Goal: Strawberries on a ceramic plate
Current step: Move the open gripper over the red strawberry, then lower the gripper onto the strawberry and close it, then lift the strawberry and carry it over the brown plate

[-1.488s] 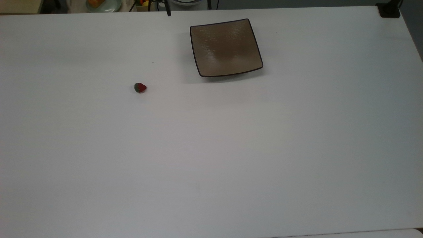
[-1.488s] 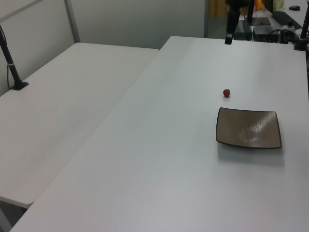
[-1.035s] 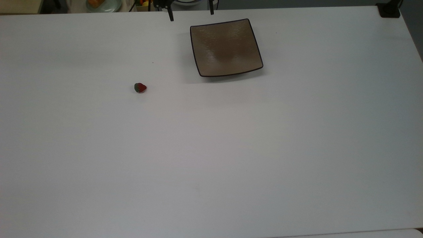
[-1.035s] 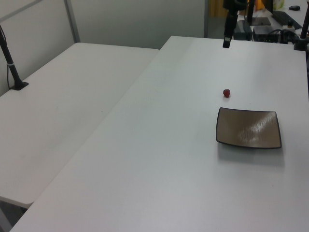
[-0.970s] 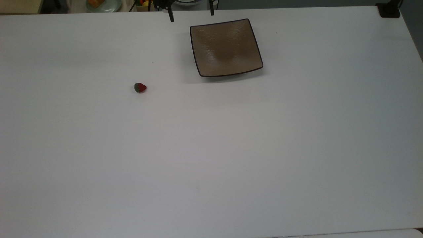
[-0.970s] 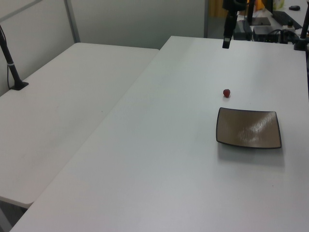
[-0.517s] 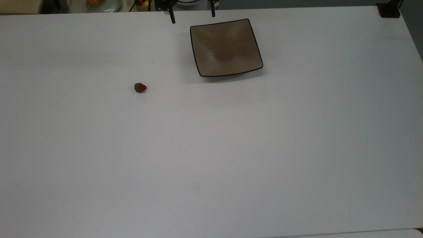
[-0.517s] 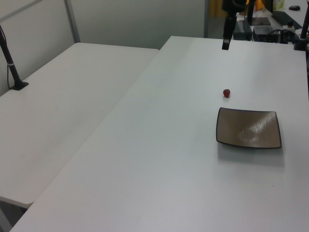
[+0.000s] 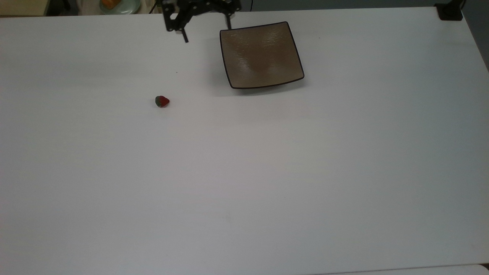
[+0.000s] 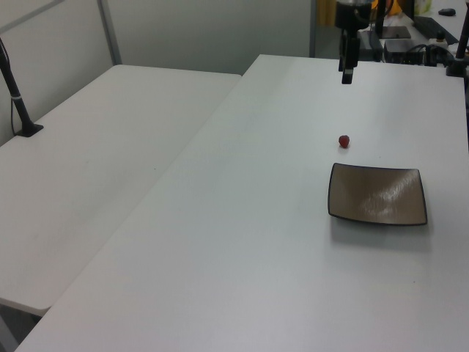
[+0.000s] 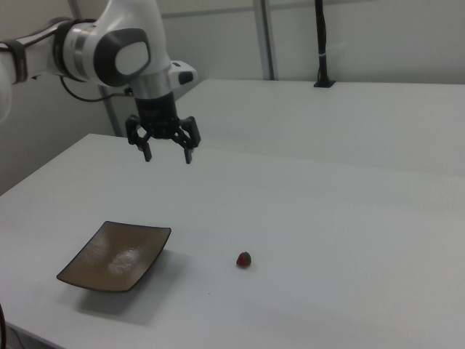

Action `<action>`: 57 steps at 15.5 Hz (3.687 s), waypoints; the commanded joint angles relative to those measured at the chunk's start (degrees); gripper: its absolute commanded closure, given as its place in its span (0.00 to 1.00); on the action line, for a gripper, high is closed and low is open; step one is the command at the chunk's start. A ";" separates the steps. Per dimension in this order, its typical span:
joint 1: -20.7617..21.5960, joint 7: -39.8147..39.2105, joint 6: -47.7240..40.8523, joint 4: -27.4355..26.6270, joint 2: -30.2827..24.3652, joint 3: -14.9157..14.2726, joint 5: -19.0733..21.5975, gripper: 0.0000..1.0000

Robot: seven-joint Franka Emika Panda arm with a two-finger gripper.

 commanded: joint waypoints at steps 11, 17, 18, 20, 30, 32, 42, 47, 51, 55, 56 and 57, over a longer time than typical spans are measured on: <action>-2.37 -14.52 11.06 -8.69 4.75 -8.94 -5.72 0.00; -3.51 -14.53 16.95 -10.99 10.19 -9.03 -5.72 0.00; -3.43 -14.53 17.75 -10.99 11.07 -8.94 -5.72 0.00; -3.16 -14.44 18.98 -11.08 13.18 -8.94 -5.63 0.00; -2.63 -14.52 25.84 -10.99 20.48 -8.77 -5.45 0.00; -2.63 -14.53 25.84 -10.99 20.48 -8.68 -5.45 0.04; -2.55 -14.44 21.02 -10.29 18.56 -8.42 -4.66 0.87; -0.45 -13.82 9.96 -7.83 14.08 -7.97 -4.66 0.87; 2.63 -13.65 0.73 -7.12 8.11 -7.97 -4.58 0.86; 7.29 -9.71 -9.04 -7.03 1.51 -7.97 -4.66 0.86; 8.69 -7.95 -9.57 -7.12 0.28 -7.97 -4.66 0.86; 9.40 -5.58 -10.28 -7.21 -0.60 -7.97 -4.66 0.86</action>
